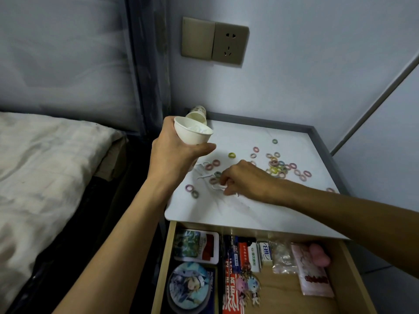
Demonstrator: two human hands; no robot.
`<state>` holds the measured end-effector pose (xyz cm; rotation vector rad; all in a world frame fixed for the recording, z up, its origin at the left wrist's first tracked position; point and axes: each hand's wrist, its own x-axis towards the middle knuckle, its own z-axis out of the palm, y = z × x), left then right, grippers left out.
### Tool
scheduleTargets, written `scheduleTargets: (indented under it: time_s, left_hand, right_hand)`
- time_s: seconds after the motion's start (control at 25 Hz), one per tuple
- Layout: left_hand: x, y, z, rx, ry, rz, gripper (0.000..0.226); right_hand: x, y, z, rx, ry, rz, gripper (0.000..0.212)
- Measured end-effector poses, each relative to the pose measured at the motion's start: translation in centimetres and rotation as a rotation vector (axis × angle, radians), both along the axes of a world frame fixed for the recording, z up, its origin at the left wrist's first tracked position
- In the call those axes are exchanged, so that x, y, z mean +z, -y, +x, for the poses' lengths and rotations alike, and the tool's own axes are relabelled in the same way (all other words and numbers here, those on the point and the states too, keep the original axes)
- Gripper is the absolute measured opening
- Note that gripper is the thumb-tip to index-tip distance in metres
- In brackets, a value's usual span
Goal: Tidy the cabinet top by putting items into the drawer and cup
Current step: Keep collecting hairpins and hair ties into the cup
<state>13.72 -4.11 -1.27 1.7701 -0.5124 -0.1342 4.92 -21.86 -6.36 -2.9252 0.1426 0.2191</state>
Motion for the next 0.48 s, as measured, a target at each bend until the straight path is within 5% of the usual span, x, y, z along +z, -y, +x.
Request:
scheduleTargets:
  time_s: [0.2, 0.48]
  left_hand:
    - [-0.19, 0.06, -0.03, -0.007, -0.03, -0.016, 0.067]
    - [-0.16, 0.15, -0.15, -0.004, -0.046, -0.018, 0.067]
  right_hand:
    - [-0.78, -0.03, -0.23, -0.152, 0.044, 0.015, 0.024]
    - [-1.34, 0.13, -0.39, -0.078, 0.019, -0.141, 0.025]
